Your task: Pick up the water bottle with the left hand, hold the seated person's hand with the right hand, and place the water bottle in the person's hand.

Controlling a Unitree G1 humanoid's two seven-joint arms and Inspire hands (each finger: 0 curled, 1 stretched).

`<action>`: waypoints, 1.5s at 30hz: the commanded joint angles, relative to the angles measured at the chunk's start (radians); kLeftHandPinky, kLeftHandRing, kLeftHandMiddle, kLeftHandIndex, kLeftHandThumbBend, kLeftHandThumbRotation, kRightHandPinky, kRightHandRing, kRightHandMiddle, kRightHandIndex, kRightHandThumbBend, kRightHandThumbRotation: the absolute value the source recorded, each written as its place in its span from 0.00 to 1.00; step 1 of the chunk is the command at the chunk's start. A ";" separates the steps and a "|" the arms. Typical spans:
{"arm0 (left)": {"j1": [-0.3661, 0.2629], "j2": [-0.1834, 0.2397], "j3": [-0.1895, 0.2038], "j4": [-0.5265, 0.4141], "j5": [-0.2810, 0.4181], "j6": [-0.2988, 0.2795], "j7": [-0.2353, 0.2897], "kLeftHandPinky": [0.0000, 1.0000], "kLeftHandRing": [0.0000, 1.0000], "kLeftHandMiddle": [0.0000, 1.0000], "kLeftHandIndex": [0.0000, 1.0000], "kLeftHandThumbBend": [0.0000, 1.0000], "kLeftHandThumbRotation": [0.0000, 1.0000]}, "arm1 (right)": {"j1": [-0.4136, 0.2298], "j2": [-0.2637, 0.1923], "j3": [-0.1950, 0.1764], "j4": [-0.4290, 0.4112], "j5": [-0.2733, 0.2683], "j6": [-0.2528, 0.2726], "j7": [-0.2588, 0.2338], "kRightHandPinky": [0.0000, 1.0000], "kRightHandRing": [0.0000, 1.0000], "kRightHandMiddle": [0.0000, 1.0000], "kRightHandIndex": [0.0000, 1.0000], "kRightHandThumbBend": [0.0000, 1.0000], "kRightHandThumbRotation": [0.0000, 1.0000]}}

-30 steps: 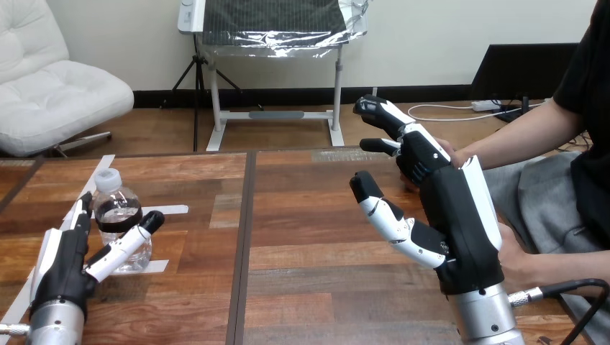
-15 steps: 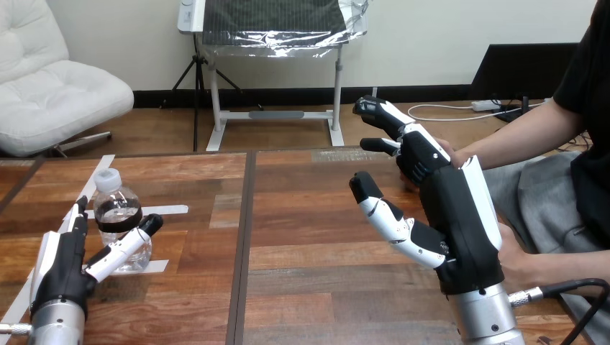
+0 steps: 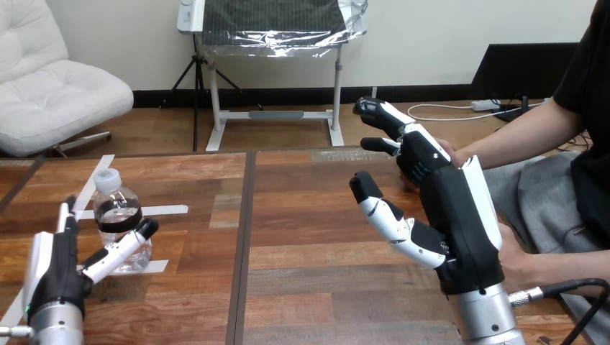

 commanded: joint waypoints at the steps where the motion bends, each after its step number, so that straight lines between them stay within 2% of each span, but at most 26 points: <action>1: -0.087 0.022 -0.040 0.042 0.078 -0.043 0.092 0.86 0.94 0.97 0.98 0.89 0.52 | -0.071 -0.009 -0.006 0.008 0.009 -0.011 0.003 0.77 0.87 0.88 0.82 0.43 0.35; 3: -0.091 0.025 -0.048 0.060 0.099 -0.052 0.119 0.85 0.93 0.96 0.97 0.88 0.52 | -0.072 -0.009 -0.006 0.010 0.008 -0.013 0.002 0.77 0.87 0.88 0.81 0.43 0.35; 10: -0.108 0.035 -0.085 0.135 0.201 -0.107 0.274 0.83 0.92 0.95 0.96 0.88 0.54 | -0.071 -0.009 -0.007 0.006 0.004 -0.009 0.001 0.77 0.86 0.88 0.81 0.43 0.35; 18: -0.122 0.039 -0.107 0.187 0.248 -0.149 0.376 0.90 0.95 0.97 0.96 0.86 0.57 | -0.070 -0.009 -0.006 0.005 0.004 -0.010 0.001 0.77 0.87 0.89 0.82 0.42 0.35; 24: -0.130 0.040 -0.116 0.201 0.259 -0.156 0.411 0.94 0.97 0.98 0.97 0.84 0.55 | -0.071 -0.008 -0.006 0.009 0.006 -0.011 0.001 0.77 0.87 0.89 0.82 0.42 0.35; 34: -0.149 0.062 -0.146 0.228 0.306 -0.151 0.450 0.94 0.96 0.97 0.97 0.84 0.55 | -0.071 -0.007 -0.007 0.011 0.002 -0.013 -0.002 0.78 0.87 0.89 0.82 0.42 0.35; 45: -0.158 0.110 -0.212 0.227 0.407 -0.130 0.487 0.93 0.94 0.94 0.92 0.80 0.52 | -0.072 -0.007 -0.007 0.014 0.004 -0.018 -0.002 0.78 0.87 0.89 0.82 0.42 0.35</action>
